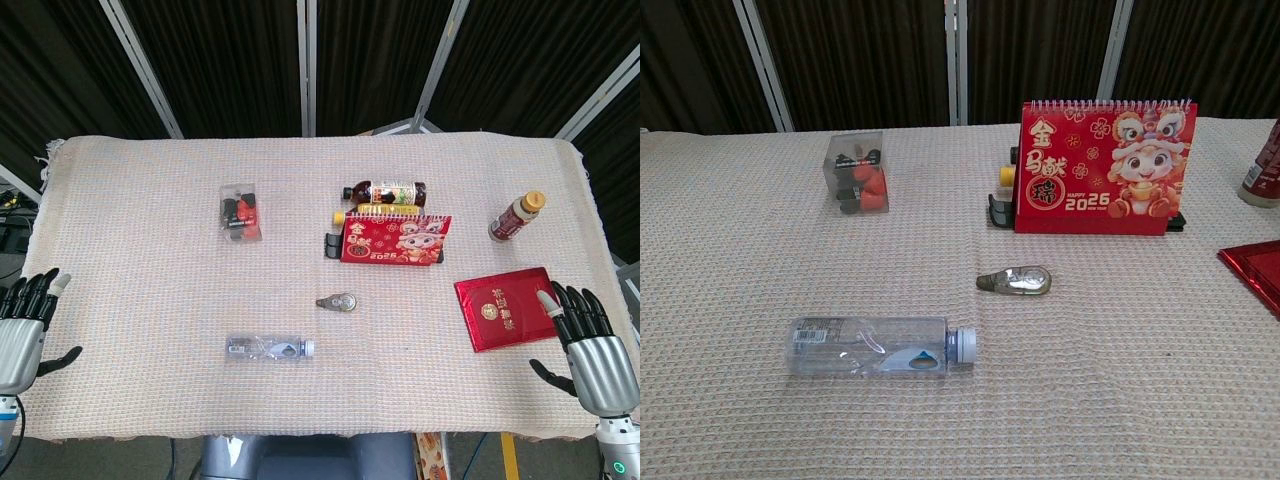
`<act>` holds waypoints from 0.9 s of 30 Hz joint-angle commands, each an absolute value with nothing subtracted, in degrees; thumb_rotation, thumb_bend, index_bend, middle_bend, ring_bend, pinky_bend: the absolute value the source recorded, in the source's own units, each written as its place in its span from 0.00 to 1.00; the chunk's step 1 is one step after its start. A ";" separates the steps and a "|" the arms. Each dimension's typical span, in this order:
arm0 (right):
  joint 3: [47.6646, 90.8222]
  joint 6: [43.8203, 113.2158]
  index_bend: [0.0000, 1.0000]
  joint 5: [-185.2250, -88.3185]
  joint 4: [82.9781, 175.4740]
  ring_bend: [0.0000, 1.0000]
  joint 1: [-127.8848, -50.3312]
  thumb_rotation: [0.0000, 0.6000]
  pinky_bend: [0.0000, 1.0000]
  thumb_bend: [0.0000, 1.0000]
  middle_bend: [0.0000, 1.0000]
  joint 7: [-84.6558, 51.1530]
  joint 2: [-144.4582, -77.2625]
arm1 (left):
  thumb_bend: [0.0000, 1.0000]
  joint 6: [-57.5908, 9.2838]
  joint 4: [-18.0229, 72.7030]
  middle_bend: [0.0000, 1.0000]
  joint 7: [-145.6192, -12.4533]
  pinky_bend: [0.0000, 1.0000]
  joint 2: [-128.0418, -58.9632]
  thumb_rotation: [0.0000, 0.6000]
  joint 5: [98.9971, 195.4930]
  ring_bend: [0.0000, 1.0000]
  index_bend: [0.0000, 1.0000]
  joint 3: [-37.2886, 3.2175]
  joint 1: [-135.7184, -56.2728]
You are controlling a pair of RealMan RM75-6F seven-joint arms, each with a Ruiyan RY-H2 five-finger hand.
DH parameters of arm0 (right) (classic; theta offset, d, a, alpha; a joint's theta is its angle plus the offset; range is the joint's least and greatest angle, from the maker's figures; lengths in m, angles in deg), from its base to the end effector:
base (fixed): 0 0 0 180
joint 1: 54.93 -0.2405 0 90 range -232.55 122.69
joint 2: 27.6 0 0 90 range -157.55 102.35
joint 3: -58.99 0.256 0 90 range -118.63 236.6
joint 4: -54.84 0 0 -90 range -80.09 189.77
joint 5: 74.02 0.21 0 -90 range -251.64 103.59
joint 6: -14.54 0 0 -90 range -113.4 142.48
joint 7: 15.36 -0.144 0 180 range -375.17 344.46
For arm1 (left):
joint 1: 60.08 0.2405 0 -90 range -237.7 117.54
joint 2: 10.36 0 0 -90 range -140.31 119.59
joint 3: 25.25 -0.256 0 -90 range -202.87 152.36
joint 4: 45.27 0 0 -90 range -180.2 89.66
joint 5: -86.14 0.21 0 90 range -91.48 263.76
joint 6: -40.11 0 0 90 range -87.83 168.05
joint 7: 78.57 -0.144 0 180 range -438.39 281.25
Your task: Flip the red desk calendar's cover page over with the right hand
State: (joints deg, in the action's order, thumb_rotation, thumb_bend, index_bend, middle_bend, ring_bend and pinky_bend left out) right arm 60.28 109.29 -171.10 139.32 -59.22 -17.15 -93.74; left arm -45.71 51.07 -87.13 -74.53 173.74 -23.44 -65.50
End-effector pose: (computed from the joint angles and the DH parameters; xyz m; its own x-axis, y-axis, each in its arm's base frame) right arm -0.3027 -0.1700 0.1658 0.4432 0.1342 0.8863 -0.8664 -0.1896 0.4619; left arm -0.2921 0.1787 0.1504 0.4696 0.0024 0.8829 0.8818 -0.0518 -0.4688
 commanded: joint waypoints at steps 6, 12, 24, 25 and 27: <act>60.17 107.23 0.00 -169.79 140.33 0.00 -59.44 1.00 0.00 0.04 0.00 -16.86 -93.33 | 0.09 -44.89 51.60 0.00 -87.36 0.00 -74.12 1.00 173.15 0.00 0.00 -23.59 -65.67; 59.71 102.75 0.00 -167.98 144.43 0.00 -60.85 1.00 0.00 0.07 0.00 -22.42 -92.54 | 0.09 -45.62 52.00 0.00 -86.05 0.00 -73.55 1.00 173.05 0.00 0.00 -23.24 -65.42; 64.52 75.30 0.00 -151.59 167.44 0.69 -73.89 1.00 0.73 0.34 0.65 -48.51 -88.69 | 0.09 -48.27 52.50 0.00 -82.72 0.00 -72.07 1.00 174.44 0.00 0.00 -22.86 -64.59; 64.80 74.31 0.00 -150.81 167.70 0.72 -74.39 1.00 0.75 0.37 0.68 -49.08 -88.61 | 0.09 -48.36 52.50 0.00 -82.63 0.00 -72.03 1.00 174.49 0.00 0.00 -22.85 -64.56; 66.18 69.91 0.00 -146.79 168.27 0.76 -76.77 1.00 0.76 0.41 0.72 -50.90 -89.12 | 0.09 -48.86 52.50 0.00 -82.16 0.00 -71.86 1.00 174.77 0.00 0.00 -22.78 -64.42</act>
State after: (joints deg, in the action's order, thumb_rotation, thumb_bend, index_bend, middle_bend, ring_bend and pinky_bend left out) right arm 63.51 76.42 -152.94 164.81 -72.27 -46.14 -89.75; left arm -48.70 52.49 -82.31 -71.95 174.66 -22.82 -64.49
